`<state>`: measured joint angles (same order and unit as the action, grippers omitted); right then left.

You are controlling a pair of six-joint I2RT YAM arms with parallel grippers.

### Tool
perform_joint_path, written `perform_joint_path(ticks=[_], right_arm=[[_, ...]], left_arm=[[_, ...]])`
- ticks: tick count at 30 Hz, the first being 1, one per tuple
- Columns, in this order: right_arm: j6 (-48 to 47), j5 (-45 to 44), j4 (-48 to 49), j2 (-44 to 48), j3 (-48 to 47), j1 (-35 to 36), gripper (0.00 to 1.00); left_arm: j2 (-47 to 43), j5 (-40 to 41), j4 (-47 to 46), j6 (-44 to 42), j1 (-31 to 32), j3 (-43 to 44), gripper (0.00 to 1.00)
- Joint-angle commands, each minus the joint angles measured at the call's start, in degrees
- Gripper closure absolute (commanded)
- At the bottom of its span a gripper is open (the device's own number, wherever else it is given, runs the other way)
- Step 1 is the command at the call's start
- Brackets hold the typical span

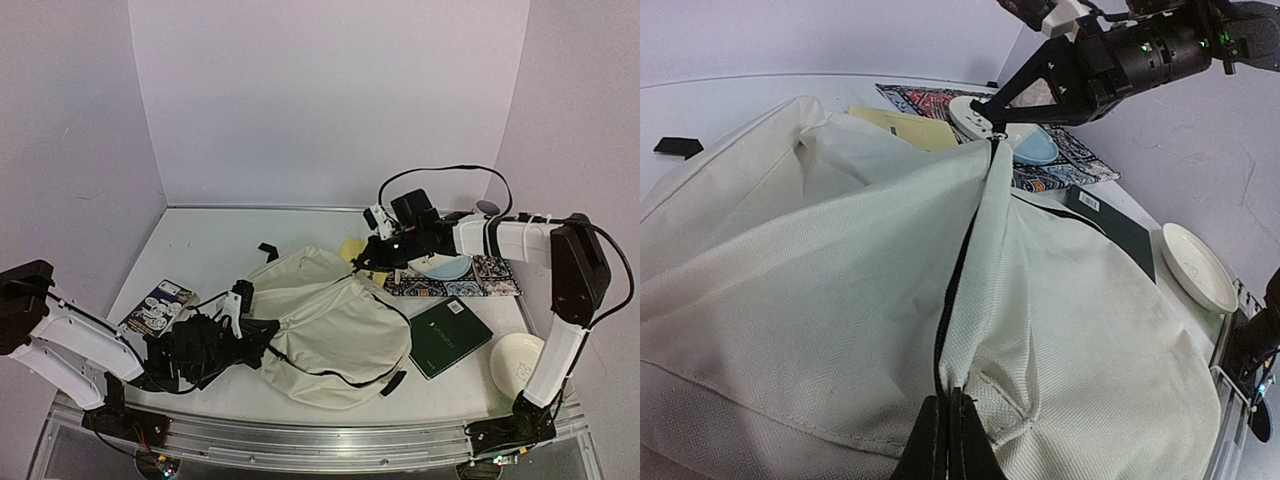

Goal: Pack the student bag
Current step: Zip the lower front pocket of the student bag.

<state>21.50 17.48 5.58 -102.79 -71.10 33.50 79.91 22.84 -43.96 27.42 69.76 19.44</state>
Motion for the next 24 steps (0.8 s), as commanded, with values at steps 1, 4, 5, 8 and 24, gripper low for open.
perform_joint_path(ticks=[1, 4, 5, 8, 24], right_arm=[[-0.74, -5.52, 3.33, -1.92, -4.99, -5.89, 1.00], [-2.25, 0.86, 4.08, -2.99, -6.94, -5.41, 1.00], [-2.70, 1.71, 4.08, -3.19, -7.57, -5.27, 1.00], [-3.67, 3.77, 4.09, -3.45, -8.57, -5.15, 1.00], [-9.16, 0.58, 0.25, 6.48, -1.33, -2.01, 0.66]], left_arm=[[-2.59, 3.94, 1.26, 1.40, 0.47, -2.11, 1.00], [-0.21, 2.70, 1.28, 0.15, 0.51, 0.46, 1.00], [0.97, 2.07, 1.25, -0.65, 0.51, 1.66, 1.00], [5.33, 0.03, 1.30, -2.61, 0.51, 6.63, 1.00], [13.18, -2.76, 7.82, 2.01, -0.83, 22.25, 0.82]])
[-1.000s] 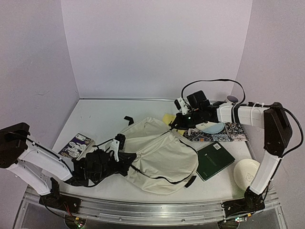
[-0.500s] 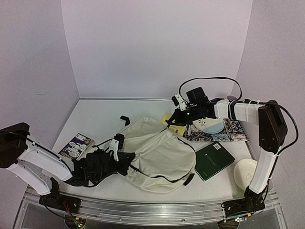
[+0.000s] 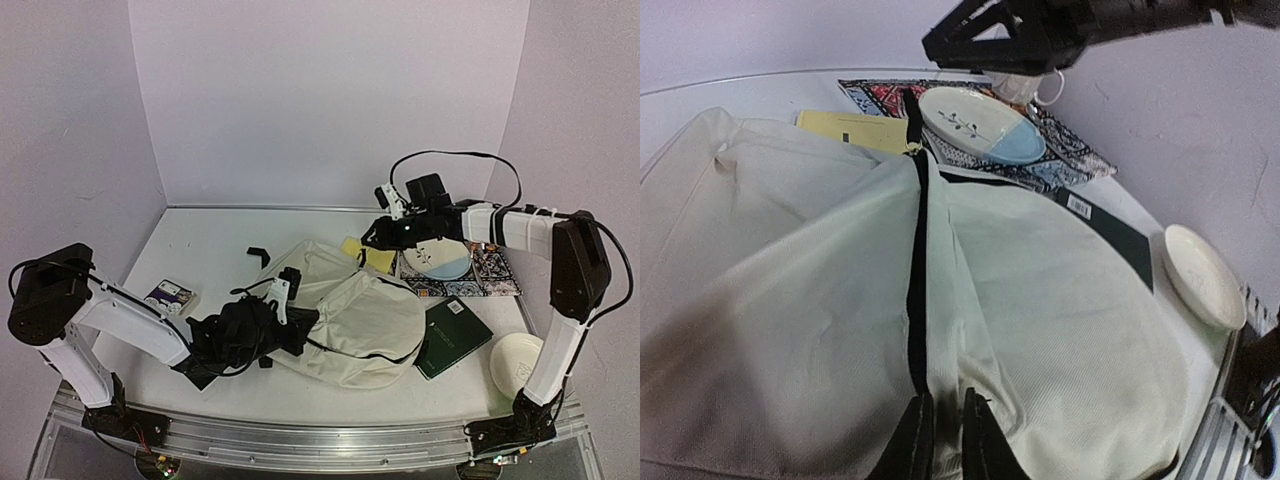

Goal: Pack the student bag
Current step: Zip the lower front pocket of the student bag, then hold the largest pocket of the student bag.

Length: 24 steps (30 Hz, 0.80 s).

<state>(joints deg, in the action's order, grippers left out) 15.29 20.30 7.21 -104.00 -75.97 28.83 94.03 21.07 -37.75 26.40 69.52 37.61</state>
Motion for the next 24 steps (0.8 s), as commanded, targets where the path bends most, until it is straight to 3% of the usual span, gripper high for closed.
perform_joint_path(ticks=[1, 6, 12, 16, 24], right_arm=[[-3.44, -3.02, -1.62, 9.08, 4.78, 3.61, 0.65], [-5.58, -8.46, -3.49, 15.58, 10.66, 9.78, 0.59], [-5.89, -12.31, -7.23, 20.12, 14.94, 18.17, 0.57], [-5.84, -14.13, -10.95, 20.94, 15.50, 23.96, 0.57], [-6.83, -19.17, -16.87, 15.53, 11.31, 33.67, 0.58]], left_arm=[[-1.64, -0.89, 3.00, 4.29, -0.84, 4.07, 0.79], [-6.80, 0.13, 11.09, 11.65, -1.75, 2.76, 0.60], [-11.46, 2.23, 31.35, 22.33, -2.46, 4.52, 0.42], [-13.03, 2.58, 44.79, 29.55, -2.46, 6.61, 0.36], [-21.51, 1.06, 49.17, 41.21, -2.47, 0.09, 0.22]])
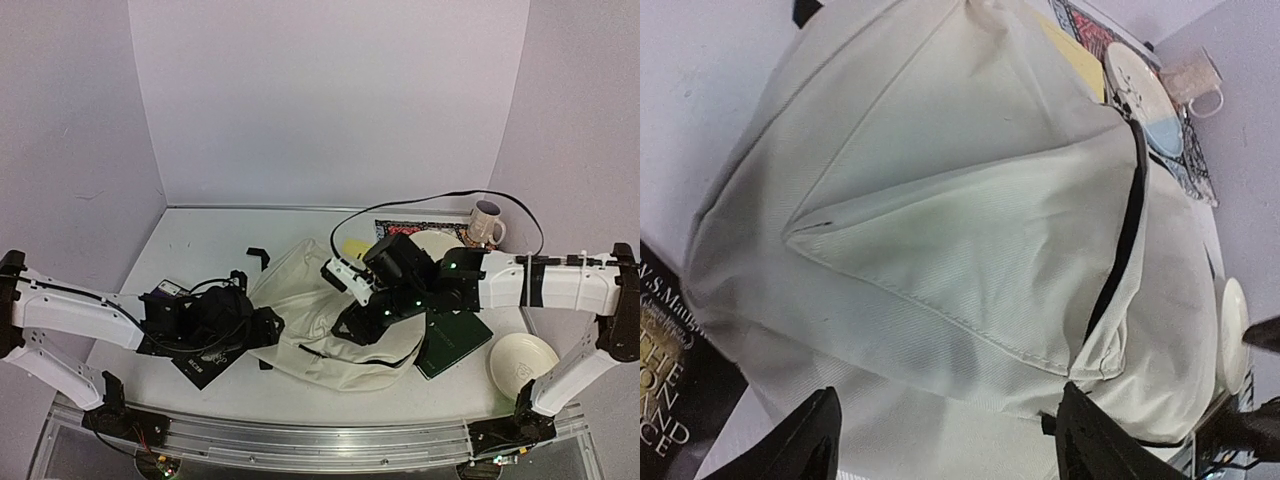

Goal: Pack the student bag
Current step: Hold the largest pocket of the student bag.

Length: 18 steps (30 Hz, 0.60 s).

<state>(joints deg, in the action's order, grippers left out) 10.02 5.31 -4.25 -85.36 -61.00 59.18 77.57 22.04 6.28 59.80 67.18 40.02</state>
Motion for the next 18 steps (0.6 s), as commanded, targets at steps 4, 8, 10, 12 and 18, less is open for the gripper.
perform_joint_path(ticks=[4, 8, 10, 12, 18], right_arm=[[-2.70, -5.23, -7.22, -7.79, -7.72, 6.90, 0.58], [-3.31, -8.77, -9.09, -13.00, -11.48, 8.64, 0.61], [-3.56, -9.70, -9.44, -14.67, -13.17, 9.03, 0.62], [-4.06, -9.96, -9.58, -16.62, -14.56, 9.33, 0.63], [-5.01, -10.72, -10.60, -21.93, -17.84, 10.09, 0.65]], left_arm=[[-5.51, -0.38, 5.70, 10.17, -0.05, -4.15, 0.19], [-1.72, -0.21, 5.45, 10.85, -0.09, -3.54, 0.19], [0.37, 0.05, 5.11, 10.68, -0.08, -2.66, 0.21], [1.99, 0.37, 4.14, 10.18, -0.06, -2.05, 0.23], [5.52, -0.08, 0.95, 8.61, -0.04, -0.92, 0.34]])
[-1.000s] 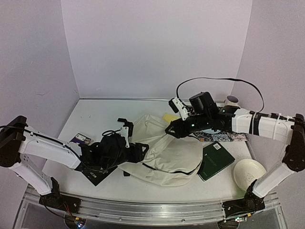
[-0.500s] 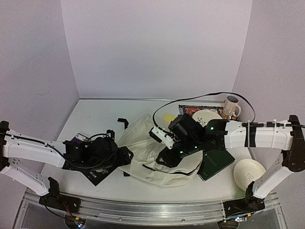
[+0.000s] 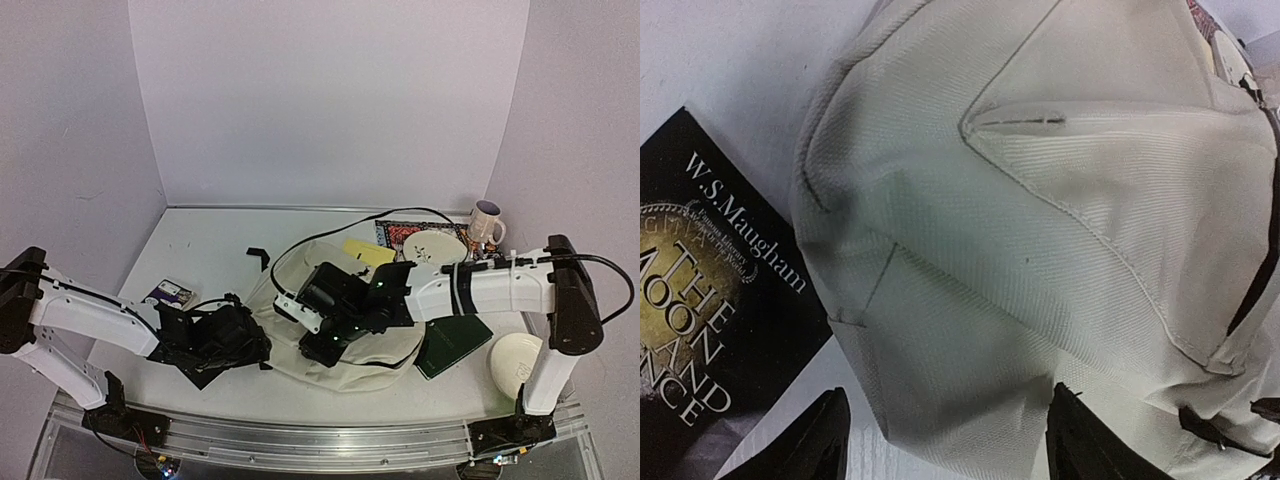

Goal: Pack the student bag
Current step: Hold the largest pocket of the student bag.

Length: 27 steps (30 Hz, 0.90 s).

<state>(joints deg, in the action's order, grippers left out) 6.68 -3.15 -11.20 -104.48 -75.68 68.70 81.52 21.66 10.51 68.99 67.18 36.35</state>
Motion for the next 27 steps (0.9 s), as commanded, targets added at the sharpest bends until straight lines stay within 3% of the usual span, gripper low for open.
perform_joint_path(ticks=[1, 13, 16, 21, 23, 27], right_arm=[[-1.74, -2.48, -3.66, -3.40, -3.41, 0.59, 0.66], [-1.65, -6.84, -4.26, -7.19, -3.62, 0.56, 0.73], [-1.76, -7.14, -4.67, -7.45, -3.59, 0.56, 0.79], [-1.57, -7.47, -5.06, -5.21, -3.18, 0.56, 0.99], [-1.43, -8.08, -5.02, -2.99, -2.55, 0.56, 1.00], [-0.97, -10.85, -5.06, 1.91, -0.51, 0.56, 1.00]], left_arm=[[1.89, 0.25, -3.79, -0.71, -0.03, 2.82, 0.37], [2.72, -0.19, -10.17, -0.98, -0.06, 1.53, 0.64], [2.89, 0.00, -11.48, -1.02, -0.03, 1.36, 0.71], [2.99, 1.03, -12.14, -1.34, -0.05, 1.42, 0.93], [2.36, 1.82, -11.96, -1.65, -0.09, 1.34, 0.98], [-0.12, 4.81, -8.66, -2.19, -0.15, 1.56, 1.00]])
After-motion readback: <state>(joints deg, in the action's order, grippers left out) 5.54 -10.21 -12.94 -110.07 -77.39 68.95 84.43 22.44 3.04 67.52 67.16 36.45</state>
